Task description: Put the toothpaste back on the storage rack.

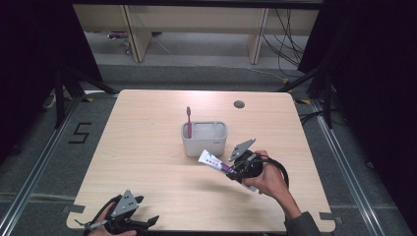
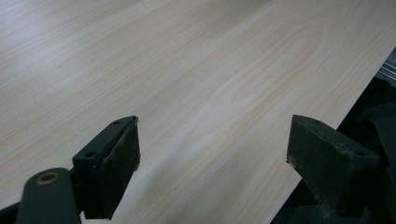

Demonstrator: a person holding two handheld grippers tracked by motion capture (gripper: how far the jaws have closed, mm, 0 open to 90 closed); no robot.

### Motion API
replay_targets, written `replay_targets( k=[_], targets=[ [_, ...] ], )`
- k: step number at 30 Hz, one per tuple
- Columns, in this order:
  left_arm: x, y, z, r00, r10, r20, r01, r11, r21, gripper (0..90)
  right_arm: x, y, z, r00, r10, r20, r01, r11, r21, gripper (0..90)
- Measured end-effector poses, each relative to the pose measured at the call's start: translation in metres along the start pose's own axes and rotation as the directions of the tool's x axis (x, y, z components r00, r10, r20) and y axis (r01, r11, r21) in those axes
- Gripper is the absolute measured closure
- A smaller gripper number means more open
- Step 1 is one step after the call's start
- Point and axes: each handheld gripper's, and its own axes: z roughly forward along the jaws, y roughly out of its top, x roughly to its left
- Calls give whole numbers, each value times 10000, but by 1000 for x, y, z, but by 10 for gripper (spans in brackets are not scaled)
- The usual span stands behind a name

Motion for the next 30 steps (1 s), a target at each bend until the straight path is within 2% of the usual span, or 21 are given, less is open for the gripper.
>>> replay_targets(
  k=[1,2,4,5,7,8,9,11,12,15,17,20,22,23,24,25,26,27,28,29,30],
  targets=[
    [0,0,0,10000,-19,-49,19,10000,5,166,0,0,0,10000,0,0,0,10000,0,737],
    [0,0,0,10000,-12,-3,12,10000,-13,166,-3,1,-1,9996,-239,116,243,9992,-313,736],
    [0,0,0,10000,-2,-17,2,10000,-13,166,-3,1,-2,9997,-227,85,230,9989,-401,737],
    [0,0,0,10000,-1,-8,1,10000,-3,166,-3,1,-3,9999,-88,105,96,9975,-697,737],
    [0,0,0,10000,-2,-4,2,10000,-9,166,-2,1,-5,9998,157,133,-147,9973,-724,737],
    [0,0,0,10000,-6,-8,6,10000,-11,166,-3,2,-6,9999,116,93,-105,9935,-1133,737],
    [0,0,0,10000,-14,-32,14,10000,-18,166,-3,2,-6,9999,116,93,-105,9935,-1133,737],
    [0,0,0,10000,-26,-6,26,10000,-19,166,-4,3,-10,9990,407,186,-368,9839,-1749,737],
    [0,0,0,10000,-22,-4,22,10000,-22,166,-4,3,-10,9990,407,186,-368,9839,-1749,737],
    [0,0,0,10000,-32,-44,32,10000,-37,166,-8,5,-16,9987,481,176,-423,9682,-2467,737],
    [0,0,0,10000,-9,-37,9,10000,19,166,-8,6,-18,9985,546,28,-520,9632,-2637,737],
    [0,0,0,10000,-34,-66,34,10000,-5,166,-10,9,-22,9988,490,-4,-463,9412,-3345,737],
    [0,0,0,10000,-22,-24,22,10000,-29,166,-10,10,-24,9983,577,59,-522,9386,-3412,737],
    [0,0,0,10000,-44,-75,44,10000,-24,166,-10,12,-25,9984,546,116,-468,9329,-3570,737],
    [0,0,0,10000,-35,-71,35,10000,-5,166,-11,14,-27,9977,677,-59,-650,9263,-3710,737],
    [0,0,0,10000,-35,-71,35,10000,-5,166,-11,14,-27,9977,677,-59,-650,9263,-3710,737],
    [0,0,0,10000,-32,-68,32,10000,-8,166,-13,16,-28,9979,649,27,-582,9122,-4056,737],
    [0,0,0,10000,-36,-24,36,10000,-26,166,-13,16,-28,9979,649,27,-582,9122,-4056,737],
    [0,0,0,10000,-46,-72,45,10000,-18,166,-14,18,-30,9964,848,-6,-770,9005,-4279,737],
    [0,0,0,10000,-46,-72,45,10000,-18,166,-16,20,-30,9962,858,124,-708,8882,-4541,737],
    [0,0,0,10000,-41,-64,40,10000,-17,166,-17,22,-32,9960,881,173,-703,8848,-4606,737]
  ],
)
